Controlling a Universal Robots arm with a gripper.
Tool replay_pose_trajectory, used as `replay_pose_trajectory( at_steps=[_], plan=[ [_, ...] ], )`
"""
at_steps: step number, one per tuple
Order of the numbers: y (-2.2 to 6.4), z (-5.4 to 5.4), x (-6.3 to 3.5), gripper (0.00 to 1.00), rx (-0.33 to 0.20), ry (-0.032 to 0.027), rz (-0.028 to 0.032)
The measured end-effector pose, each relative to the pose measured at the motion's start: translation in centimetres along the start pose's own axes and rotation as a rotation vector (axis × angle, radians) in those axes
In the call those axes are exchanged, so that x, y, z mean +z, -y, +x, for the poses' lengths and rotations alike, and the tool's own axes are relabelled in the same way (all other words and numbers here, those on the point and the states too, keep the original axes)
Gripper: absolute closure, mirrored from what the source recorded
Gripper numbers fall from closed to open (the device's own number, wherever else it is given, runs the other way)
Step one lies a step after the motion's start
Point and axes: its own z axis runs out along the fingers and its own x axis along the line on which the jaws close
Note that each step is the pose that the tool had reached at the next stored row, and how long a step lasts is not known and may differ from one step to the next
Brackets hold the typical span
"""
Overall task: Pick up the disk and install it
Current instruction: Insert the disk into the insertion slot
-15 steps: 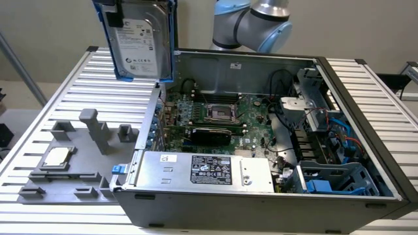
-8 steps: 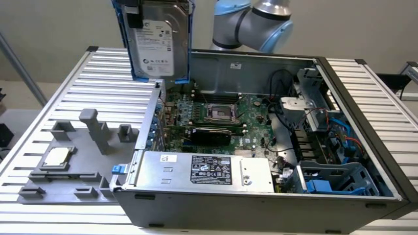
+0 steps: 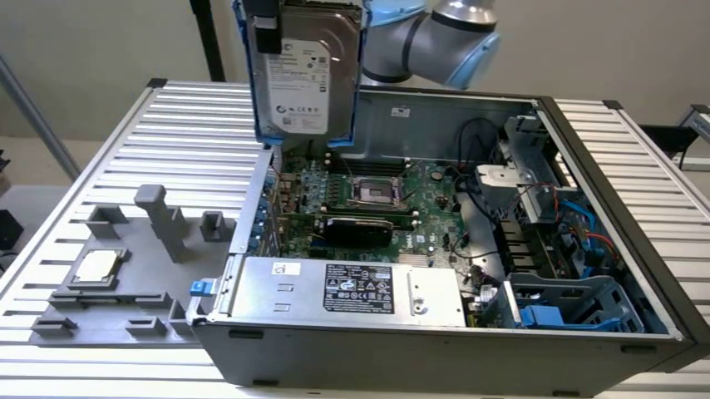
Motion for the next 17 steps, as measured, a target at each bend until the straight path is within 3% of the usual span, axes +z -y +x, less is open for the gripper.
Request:
replay_pose_trajectory(
  at_steps=[17],
  plan=[
    [7.59, 3.5, -0.52, 0.68, 0.0, -0.0002, -0.0001]
  ],
)
